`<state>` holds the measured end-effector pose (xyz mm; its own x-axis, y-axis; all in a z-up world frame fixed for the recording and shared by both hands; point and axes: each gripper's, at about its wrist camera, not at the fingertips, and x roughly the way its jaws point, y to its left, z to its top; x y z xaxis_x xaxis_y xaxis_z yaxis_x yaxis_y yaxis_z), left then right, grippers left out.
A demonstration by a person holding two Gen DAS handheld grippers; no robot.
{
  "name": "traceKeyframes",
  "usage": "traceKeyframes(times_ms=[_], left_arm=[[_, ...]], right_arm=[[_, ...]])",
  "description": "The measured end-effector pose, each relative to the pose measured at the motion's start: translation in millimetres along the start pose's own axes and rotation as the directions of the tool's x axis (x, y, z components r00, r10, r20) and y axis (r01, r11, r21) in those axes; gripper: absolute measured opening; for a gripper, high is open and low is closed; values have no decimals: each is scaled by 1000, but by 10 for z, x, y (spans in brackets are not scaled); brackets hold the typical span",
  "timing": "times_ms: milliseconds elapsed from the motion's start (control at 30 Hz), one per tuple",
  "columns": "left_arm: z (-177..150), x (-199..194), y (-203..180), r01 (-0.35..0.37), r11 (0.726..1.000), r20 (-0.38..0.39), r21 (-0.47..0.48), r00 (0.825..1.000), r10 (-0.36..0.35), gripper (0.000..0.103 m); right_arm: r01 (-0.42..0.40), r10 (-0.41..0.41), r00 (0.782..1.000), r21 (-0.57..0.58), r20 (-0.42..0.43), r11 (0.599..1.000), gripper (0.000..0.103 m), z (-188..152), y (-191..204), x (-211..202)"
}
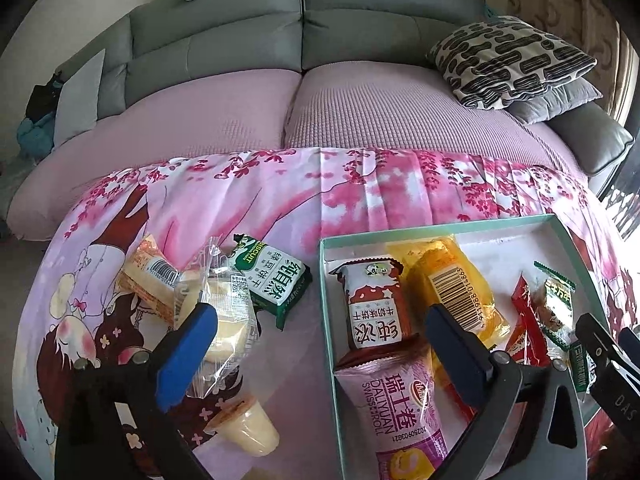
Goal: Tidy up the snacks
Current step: 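Move both open tools back toward the remaining snack pile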
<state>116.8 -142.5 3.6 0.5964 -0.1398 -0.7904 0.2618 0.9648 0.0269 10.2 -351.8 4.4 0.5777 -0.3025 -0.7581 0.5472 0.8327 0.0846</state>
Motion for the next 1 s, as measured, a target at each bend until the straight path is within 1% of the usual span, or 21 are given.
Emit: traceKeyframes(times_ms=[167, 467, 533, 733, 867, 933, 1000], left_arm=[[-4, -15, 13, 13, 1000, -1, -3, 1000, -13, 103], [-21, -87, 11, 9, 999, 9, 44, 1000, -10, 103], [-24, -94, 48, 10, 999, 5, 38, 1000, -10, 103], [-41, -143, 231, 33, 999, 16, -21, 999, -33, 103], [-51, -186, 392, 16, 998, 32, -56, 999, -14, 103], [-64, -207, 491, -5, 998, 39, -66, 999, 8, 103], [-88, -235, 593, -42, 997, 52, -65, 998, 46, 103]], right_arm=[[3, -3, 1000, -6, -5, 1000, 103, -1, 3, -13], [0, 0, 1000, -31, 6, 1000, 103, 11, 58, -104], [-5, 6, 1000, -42, 12, 999, 103, 9, 91, -130], [-12, 14, 1000, -80, 22, 997, 103, -1, 230, -161], [-23, 26, 999, -106, 27, 994, 103, -18, 358, -187], [-43, 47, 998, -121, 32, 992, 103, -32, 437, -202], [-52, 58, 998, -141, 37, 989, 103, -50, 532, -219]])
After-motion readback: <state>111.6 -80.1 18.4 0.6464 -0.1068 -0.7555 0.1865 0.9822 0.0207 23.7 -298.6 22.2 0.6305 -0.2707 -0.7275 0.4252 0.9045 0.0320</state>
